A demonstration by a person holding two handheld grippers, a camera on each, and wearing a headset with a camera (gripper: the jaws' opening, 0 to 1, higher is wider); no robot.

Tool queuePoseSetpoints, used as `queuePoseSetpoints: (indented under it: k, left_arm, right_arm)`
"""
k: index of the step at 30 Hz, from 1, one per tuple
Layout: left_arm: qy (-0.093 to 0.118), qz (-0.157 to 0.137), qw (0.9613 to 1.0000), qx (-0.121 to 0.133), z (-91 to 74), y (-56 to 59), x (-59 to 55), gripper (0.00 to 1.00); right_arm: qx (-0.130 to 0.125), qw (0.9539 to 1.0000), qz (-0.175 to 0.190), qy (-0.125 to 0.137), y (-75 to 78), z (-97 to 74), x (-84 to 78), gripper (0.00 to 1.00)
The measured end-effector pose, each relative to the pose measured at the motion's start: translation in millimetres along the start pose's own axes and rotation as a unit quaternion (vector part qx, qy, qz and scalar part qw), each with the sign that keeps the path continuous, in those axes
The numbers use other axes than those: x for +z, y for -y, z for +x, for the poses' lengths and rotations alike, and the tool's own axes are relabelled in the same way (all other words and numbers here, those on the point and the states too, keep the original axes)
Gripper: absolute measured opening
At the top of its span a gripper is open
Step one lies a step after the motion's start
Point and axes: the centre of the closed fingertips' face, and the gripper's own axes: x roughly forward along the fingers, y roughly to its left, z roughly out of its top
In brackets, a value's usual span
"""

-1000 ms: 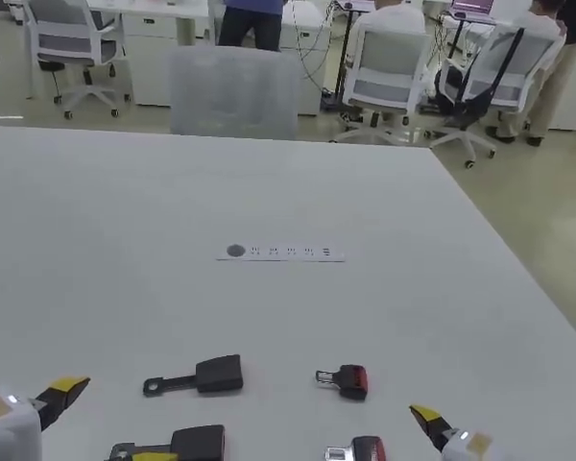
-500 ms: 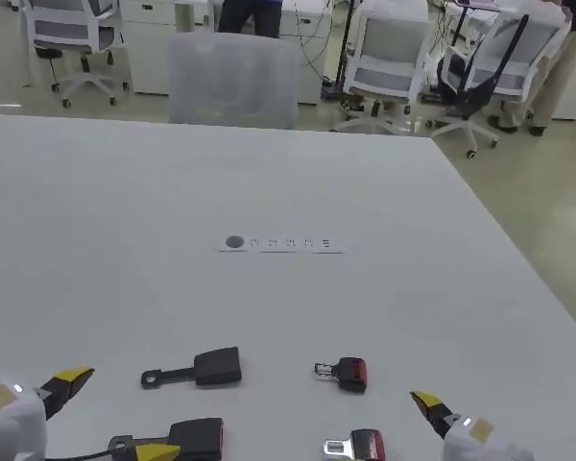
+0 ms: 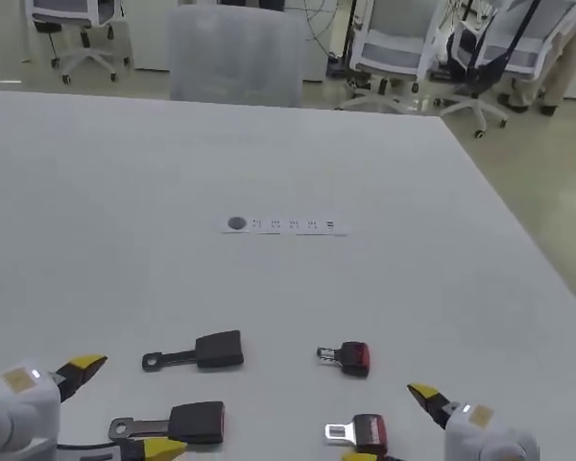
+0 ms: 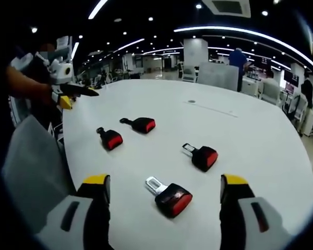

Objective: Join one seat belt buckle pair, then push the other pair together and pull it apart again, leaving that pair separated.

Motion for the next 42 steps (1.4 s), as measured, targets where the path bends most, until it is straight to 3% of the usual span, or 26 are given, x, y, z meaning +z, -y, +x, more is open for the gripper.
queuePoseSetpoints:
  k: [16, 22, 33, 42]
  left_arm:
    - [-0.028, 0.008, 0.9993, -0.022, 18.0, -0.8, -13.5, 0.99]
    - [-0.042, 0.025, 0.9982, -0.034, 25.9, 0.7, -19.3, 0.97]
    - [-0.068, 0.036, 0.9955, -0.056, 42.9, -2.6, -31.1, 0.92]
    - [-0.099, 0.062, 0.9897, -0.083, 58.8, -6.2, -50.2, 0.87]
  right_arm:
    - [0.050, 0.9978, -0.021, -0.037, -1.3, 9.8, -14.7, 0.86]
    - [0.062, 0.9961, -0.034, -0.052, 3.3, 13.7, -19.3, 0.83]
    - [0.118, 0.9870, -0.060, -0.091, 2.2, 21.4, -31.1, 0.80]
    - [0.149, 0.9792, -0.072, -0.117, 7.9, 27.5, -40.0, 0.76]
